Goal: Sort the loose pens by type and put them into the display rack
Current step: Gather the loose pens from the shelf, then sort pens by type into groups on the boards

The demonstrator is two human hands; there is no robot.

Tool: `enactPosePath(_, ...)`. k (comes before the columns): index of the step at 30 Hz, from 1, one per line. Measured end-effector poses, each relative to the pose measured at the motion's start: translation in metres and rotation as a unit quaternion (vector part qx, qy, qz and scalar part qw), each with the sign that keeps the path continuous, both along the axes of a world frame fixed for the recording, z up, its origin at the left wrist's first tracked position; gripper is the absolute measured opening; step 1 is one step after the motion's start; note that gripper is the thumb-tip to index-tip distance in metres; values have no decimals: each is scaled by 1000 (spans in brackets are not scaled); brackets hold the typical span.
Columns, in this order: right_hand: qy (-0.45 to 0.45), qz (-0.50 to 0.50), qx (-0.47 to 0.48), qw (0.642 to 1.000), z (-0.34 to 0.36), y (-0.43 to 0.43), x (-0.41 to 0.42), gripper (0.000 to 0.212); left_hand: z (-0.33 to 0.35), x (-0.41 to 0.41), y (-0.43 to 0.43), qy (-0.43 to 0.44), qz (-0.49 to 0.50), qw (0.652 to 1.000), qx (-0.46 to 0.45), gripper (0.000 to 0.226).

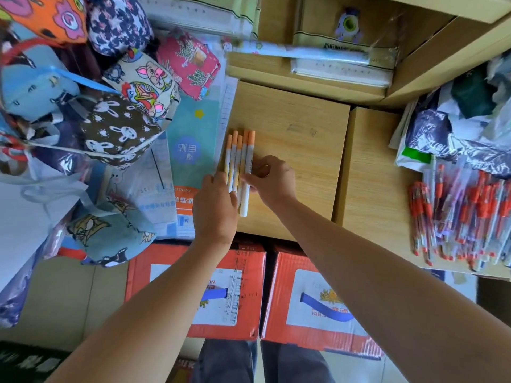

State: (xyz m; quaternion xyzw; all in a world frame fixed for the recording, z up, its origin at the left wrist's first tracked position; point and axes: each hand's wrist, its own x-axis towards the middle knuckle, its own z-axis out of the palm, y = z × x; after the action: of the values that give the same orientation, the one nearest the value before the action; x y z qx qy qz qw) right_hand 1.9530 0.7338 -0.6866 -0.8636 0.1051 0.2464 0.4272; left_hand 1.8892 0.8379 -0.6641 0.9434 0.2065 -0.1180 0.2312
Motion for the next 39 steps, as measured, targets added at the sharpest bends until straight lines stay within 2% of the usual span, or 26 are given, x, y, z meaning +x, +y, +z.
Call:
enactPosePath(4,9,-12,-41,999,1,-8,-4,16,1,-1,4,4,-4,1000,-4,31)
enactPosePath(11,58,-15,21,998,3,0,-13,11,-1,-3,9,4,-19,1000,6,26)
enactPosePath(16,55,-25,14,998,6,-10,-11,9,5,-6,10,7,-18,1000,12,24)
enactPosePath(19,69,-26,53,996,17,-28,-11,3,13,-4,4,-3,-20,999,-45,19)
enactPosePath(22,56,-44,92,993,41,-56,-15,3,28,0,-16,-7,-72,991,-116,16)
enactPosePath(26,33,-90,80,992,71,-118,-30,9,54,5,-65,0,-142,974,-176,15)
enactPosePath(32,17,-178,50,983,93,-245,-66,14,85,11,-174,27,-200,956,-214,11)
enactPosePath(37,20,-198,0,980,90,-370,-82,17,74,4,-289,53,-227,950,-208,9)
enactPosePath(39,20,-201,-41,979,84,-426,-84,11,66,-1,-337,55,-238,944,-223,9)
